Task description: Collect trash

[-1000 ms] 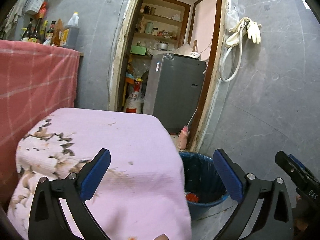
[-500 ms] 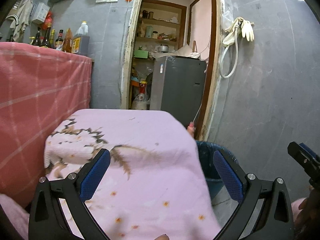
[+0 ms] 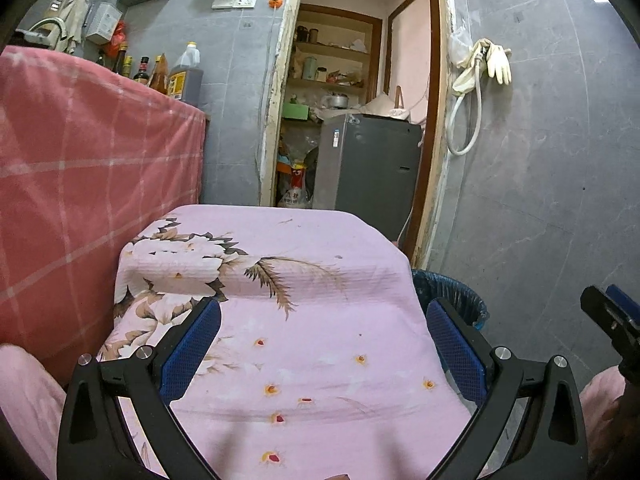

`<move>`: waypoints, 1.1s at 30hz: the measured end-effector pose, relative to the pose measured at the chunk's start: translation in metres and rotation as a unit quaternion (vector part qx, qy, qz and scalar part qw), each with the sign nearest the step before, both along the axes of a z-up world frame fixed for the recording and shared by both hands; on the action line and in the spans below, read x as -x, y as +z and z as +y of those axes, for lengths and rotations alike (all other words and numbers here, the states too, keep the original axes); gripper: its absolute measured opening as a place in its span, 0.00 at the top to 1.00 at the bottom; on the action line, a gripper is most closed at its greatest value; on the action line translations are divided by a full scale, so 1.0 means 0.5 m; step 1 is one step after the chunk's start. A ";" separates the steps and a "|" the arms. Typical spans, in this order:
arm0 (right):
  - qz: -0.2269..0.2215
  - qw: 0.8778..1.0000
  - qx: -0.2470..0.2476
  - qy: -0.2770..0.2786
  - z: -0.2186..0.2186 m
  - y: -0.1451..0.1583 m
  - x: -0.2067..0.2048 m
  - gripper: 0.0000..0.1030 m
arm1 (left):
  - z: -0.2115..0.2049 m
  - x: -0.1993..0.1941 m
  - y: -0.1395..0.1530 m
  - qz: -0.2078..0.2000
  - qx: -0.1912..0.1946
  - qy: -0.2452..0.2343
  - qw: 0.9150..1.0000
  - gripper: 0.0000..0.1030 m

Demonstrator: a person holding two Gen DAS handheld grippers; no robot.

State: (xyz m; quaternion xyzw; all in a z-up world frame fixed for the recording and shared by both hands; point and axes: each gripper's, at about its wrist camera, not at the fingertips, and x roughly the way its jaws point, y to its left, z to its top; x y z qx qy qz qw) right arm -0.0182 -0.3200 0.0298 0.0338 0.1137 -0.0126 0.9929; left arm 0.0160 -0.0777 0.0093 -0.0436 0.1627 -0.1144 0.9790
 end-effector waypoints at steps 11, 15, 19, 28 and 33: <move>0.009 1.000 -0.002 -0.009 -0.010 -0.018 0.000 0.00 | -0.003 0.008 -0.009 -0.013 -0.006 0.001 1.000 0.02; 0.009 1.000 -0.002 -0.009 -0.011 -0.019 0.001 0.00 | -0.003 0.011 -0.011 -0.017 -0.010 0.001 1.000 0.02; 0.009 1.000 -0.004 -0.009 -0.012 -0.018 0.001 0.00 | 0.000 0.009 -0.012 -0.018 -0.009 0.001 1.000 0.02; 0.009 1.000 -0.004 -0.009 -0.013 -0.019 0.001 0.00 | 0.002 0.008 -0.012 -0.018 -0.011 0.000 1.000 0.02; 0.011 1.000 -0.005 -0.010 -0.013 -0.018 0.003 0.00 | 0.001 0.008 -0.011 -0.019 -0.012 -0.002 1.000 0.02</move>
